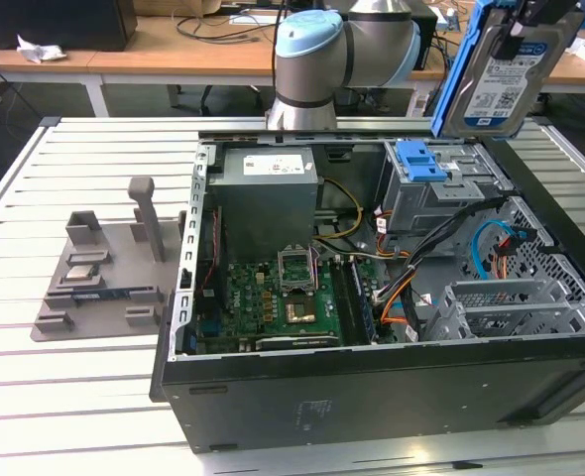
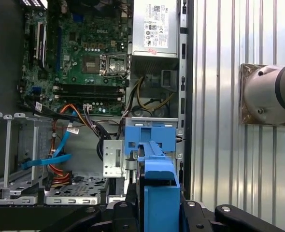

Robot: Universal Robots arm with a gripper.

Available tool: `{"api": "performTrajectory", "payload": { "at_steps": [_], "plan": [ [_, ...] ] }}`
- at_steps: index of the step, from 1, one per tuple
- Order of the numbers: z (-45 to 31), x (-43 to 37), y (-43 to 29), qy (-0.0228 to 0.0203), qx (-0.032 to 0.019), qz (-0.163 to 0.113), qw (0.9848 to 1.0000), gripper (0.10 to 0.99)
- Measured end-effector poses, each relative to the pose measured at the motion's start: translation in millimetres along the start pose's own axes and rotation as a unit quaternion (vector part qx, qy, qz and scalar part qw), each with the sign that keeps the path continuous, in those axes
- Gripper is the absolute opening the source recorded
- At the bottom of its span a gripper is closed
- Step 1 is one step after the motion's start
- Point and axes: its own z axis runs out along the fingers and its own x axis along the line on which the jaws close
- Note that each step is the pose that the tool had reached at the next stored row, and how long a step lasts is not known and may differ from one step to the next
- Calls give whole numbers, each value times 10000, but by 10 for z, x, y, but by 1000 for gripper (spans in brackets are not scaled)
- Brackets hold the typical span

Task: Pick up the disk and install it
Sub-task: 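Pick up the disk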

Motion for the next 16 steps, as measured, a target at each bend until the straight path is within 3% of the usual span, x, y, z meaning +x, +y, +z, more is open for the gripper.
{"api": "performTrajectory", "payload": {
  "at_steps": [16],
  "plan": [
    [-1,155,-14,0,0,0,10000,369]
  ]
}}
